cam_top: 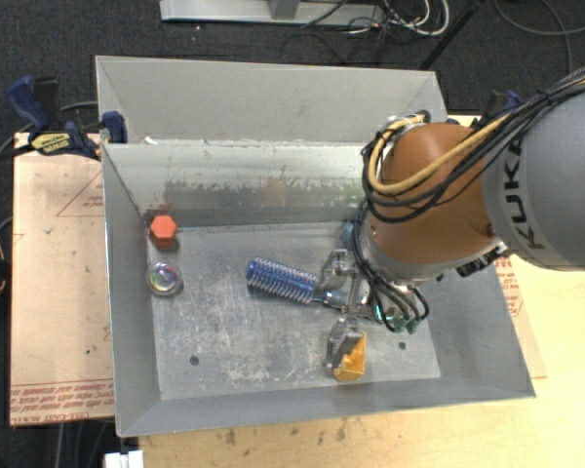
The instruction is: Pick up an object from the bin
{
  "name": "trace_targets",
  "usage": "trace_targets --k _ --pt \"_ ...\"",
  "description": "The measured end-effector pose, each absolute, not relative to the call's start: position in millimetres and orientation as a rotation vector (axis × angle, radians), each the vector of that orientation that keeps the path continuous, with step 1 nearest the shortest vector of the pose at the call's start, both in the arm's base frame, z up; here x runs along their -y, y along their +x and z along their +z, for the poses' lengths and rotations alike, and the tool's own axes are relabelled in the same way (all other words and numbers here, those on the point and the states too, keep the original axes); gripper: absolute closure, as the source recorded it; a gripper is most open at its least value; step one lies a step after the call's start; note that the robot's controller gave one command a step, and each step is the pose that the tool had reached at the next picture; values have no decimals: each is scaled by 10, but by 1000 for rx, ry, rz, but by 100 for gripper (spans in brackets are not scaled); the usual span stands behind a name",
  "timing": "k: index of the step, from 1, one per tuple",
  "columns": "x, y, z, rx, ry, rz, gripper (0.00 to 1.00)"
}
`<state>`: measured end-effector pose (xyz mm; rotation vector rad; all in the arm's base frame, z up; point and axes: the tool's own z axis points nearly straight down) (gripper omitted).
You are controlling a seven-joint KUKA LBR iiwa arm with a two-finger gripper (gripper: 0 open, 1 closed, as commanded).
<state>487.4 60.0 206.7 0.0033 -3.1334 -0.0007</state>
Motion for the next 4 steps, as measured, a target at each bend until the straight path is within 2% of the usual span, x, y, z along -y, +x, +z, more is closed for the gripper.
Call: trace_targets --k 1,2,3,4 --pt "-36 5841 727 3139 281 -4 0" --pt "-377 6059 1013 3143 176 -4 0" --pt "-611 5953 994 3141 11 -3 0" --pt "-647 5962 744 3147 -93 -3 0"
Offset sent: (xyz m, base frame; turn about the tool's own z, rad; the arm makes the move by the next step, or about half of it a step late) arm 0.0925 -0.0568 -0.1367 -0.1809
